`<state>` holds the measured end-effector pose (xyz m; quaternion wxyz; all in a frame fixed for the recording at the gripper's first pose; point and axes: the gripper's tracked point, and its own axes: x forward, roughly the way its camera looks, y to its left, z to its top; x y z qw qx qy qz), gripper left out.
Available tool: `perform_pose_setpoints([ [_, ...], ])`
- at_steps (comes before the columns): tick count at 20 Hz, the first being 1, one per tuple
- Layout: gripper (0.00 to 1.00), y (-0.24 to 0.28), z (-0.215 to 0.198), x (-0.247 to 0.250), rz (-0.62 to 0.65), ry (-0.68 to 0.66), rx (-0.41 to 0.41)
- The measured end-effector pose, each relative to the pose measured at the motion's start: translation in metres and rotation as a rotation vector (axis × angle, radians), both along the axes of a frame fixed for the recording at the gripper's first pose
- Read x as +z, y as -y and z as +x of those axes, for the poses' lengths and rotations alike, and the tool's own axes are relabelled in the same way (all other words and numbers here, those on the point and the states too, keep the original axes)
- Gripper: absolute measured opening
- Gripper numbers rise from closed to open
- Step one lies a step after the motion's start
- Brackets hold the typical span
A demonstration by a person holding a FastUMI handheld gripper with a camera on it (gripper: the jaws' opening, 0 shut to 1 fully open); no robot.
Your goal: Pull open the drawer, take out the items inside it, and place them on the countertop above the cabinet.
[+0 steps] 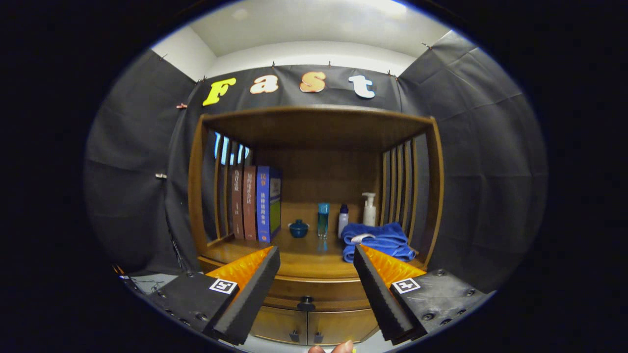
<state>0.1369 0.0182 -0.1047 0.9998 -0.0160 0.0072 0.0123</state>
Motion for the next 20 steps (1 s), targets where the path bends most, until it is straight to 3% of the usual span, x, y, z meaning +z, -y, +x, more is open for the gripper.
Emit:
perform_pose_setpoints([
  [6,0.99,-0.006,0.041,-0.108,0.010,-0.129,0.003],
  [13,0.99,0.001,0.059,-0.179,0.017,-0.255,-0.006],
  [16,0.65,-0.008,0.070,-0.196,0.058,-0.320,0.019],
  [20,0.41,-0.005,0.069,-0.195,0.009,-0.293,0.017],
])
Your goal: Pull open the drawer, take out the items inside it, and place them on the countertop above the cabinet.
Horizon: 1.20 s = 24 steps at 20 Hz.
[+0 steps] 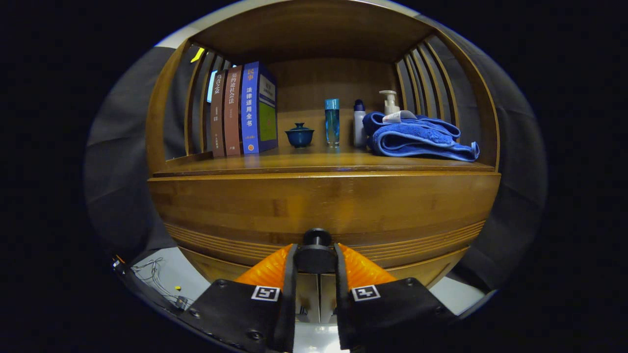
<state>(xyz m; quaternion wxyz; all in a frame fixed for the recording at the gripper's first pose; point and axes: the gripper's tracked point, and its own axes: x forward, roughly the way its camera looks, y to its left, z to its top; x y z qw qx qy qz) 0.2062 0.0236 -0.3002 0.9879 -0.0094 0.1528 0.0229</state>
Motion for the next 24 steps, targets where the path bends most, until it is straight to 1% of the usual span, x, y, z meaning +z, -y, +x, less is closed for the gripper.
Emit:
perform_pose_setpoints([
  [2,0.30,0.002,0.001,-0.001,-0.037,0.009,-0.003],
  [5,0.30,0.000,-0.011,-0.001,-0.011,0.002,-0.005],
  [16,0.30,0.004,-0.115,0.009,0.042,-0.019,-0.003],
  [24,0.30,0.006,-0.167,0.005,0.063,-0.040,-0.012],
])
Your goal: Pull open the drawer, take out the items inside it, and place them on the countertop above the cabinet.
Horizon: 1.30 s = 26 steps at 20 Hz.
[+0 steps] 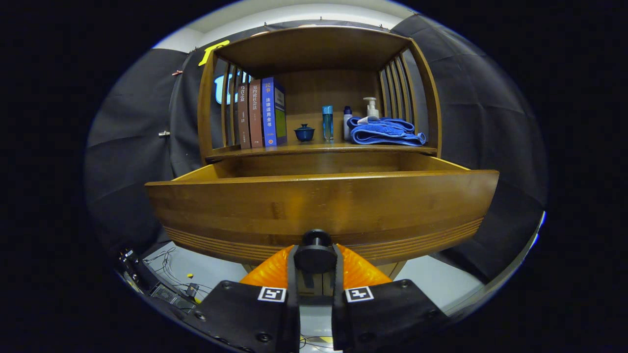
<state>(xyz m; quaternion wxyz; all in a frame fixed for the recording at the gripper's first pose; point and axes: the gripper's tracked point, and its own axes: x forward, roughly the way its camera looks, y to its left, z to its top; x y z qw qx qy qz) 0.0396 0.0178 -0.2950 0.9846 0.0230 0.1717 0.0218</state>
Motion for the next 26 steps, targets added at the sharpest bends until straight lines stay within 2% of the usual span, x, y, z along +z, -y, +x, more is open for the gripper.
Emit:
perform_pose_setpoints([
  [7,0.30,0.000,-0.009,-0.005,0.002,0.008,-0.003],
  [8,0.39,0.000,-0.011,-0.006,0.005,0.006,-0.005],
  [11,0.54,-0.002,-0.013,-0.013,0.018,-0.015,0.016],
  [14,0.98,0.004,-0.019,0.007,0.007,0.035,0.024],
  [18,1.00,0.011,-0.031,0.065,0.016,0.103,0.028],
  [22,0.99,0.025,-0.009,0.131,0.025,0.157,0.017],
  [26,0.99,0.022,0.034,0.152,0.027,0.002,0.054],
])
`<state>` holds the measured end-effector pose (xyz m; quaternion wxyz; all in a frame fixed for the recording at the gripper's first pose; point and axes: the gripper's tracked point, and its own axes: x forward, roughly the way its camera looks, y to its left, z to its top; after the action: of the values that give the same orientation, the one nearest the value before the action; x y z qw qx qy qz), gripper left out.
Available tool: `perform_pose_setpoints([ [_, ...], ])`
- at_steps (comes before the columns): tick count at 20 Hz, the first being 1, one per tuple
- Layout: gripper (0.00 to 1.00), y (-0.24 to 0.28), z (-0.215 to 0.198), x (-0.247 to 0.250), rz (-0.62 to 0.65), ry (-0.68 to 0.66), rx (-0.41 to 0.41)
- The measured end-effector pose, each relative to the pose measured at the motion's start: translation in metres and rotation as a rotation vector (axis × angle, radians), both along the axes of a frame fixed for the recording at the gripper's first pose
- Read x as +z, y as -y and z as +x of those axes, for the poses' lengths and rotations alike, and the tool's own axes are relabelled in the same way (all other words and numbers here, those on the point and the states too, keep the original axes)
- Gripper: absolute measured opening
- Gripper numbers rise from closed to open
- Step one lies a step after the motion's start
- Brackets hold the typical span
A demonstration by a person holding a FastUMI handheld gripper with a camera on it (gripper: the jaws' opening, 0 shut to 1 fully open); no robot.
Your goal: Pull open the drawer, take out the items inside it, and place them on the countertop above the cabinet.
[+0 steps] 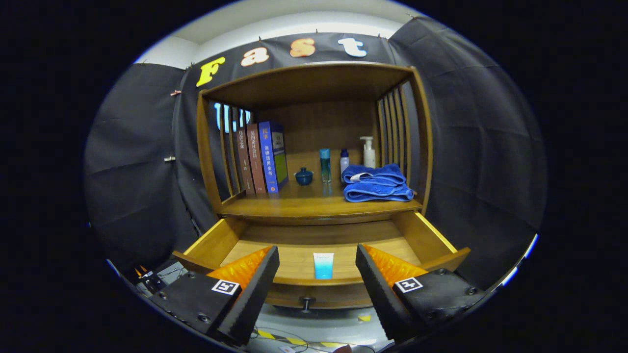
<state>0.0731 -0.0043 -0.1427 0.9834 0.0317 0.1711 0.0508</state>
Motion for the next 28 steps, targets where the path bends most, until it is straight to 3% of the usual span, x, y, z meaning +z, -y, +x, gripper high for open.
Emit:
perform_pose_setpoints([
  [3,0.99,0.002,0.042,-0.012,-0.068,-0.146,0.032],
  [7,0.99,0.001,0.092,-0.068,-0.093,-0.394,0.054],
  [12,0.97,0.000,0.097,-0.150,-0.024,-0.797,0.053],
  [18,0.97,0.003,0.098,-0.178,-0.053,-0.955,0.025],
  [22,0.82,-0.001,0.097,-0.196,-0.085,-0.997,0.022],
  [23,0.82,-0.006,0.096,-0.200,-0.064,-1.016,0.039],
  [25,0.53,-0.008,0.087,-0.197,-0.070,-1.038,0.034],
  [27,0.47,-0.007,0.090,-0.196,-0.033,-1.030,0.015],
  [28,0.38,-0.008,0.092,-0.194,-0.009,-1.027,0.028],
])
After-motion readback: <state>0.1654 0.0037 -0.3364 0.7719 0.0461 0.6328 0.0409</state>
